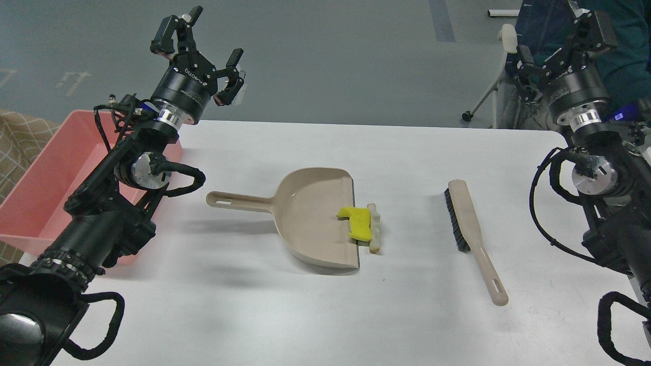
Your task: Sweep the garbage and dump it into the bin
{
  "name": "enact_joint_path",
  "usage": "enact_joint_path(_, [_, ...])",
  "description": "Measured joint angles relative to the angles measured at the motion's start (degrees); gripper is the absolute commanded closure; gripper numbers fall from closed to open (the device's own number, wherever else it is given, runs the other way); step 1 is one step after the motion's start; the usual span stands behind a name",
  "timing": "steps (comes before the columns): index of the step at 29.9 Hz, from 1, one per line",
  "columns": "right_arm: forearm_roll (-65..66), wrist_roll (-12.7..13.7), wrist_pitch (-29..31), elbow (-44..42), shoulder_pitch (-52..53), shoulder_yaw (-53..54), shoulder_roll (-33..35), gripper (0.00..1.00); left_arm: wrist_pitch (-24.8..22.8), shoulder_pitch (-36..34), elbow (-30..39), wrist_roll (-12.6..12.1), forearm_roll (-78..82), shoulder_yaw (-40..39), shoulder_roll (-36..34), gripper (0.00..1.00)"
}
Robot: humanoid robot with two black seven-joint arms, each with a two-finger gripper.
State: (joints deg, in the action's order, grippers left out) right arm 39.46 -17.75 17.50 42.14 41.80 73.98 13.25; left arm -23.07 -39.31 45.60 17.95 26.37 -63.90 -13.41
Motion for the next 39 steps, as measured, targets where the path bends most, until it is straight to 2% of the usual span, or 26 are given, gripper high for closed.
enact_joint_path(13, [0.00, 0.00, -0.84, -0.14, -0.07, -0.03, -0.24, 0.00, -0.08, -0.33, -0.54, 0.50, -0.26, 0.50, -0.74, 0.01])
enact_joint_path(21, [0.00, 0.00, -0.88, 0.34, -0.26, -0.01, -0.32, 0.00, -0.29, -1.30, -0.76, -0.33, -0.41, 0.58, -2.51, 0.01])
enact_joint_path(24, [0.00, 0.07, -0.92, 0.05, -0.20, -0.13, 0.07, 0.00, -0.51, -1.36, -0.78, -1.56, -0.17, 0.61, -3.11, 0.01])
enact_joint_path(28, [0.00, 0.28, -0.93, -0.22, 0.23, -0.17, 0.27, 0.00, -1.46, -1.36, -0.76, -6.17, -0.07, 0.60, -4.55, 0.02])
enact_joint_path(30, [0.00, 0.33, -0.62, -0.12, -0.10, -0.18, 0.27, 0.00, -1.45, -1.31, -0.76, -7.11, -0.20, 0.56, -4.84, 0.02])
enact_joint_path(33, [0.00, 0.39, -0.60, -0.16, -0.81, -0.18, 0.10, 0.00, -1.19, -1.37, -1.50, -7.63, -0.25, 0.53, -4.91, 0.01])
enact_joint_path(39, [0.00, 0.57, -0.71, -0.22, -1.30, -0.10, -0.07, 0.00, -1.24, -2.19, -2.74, -6.84, -0.26, 0.30, -4.21, 0.02])
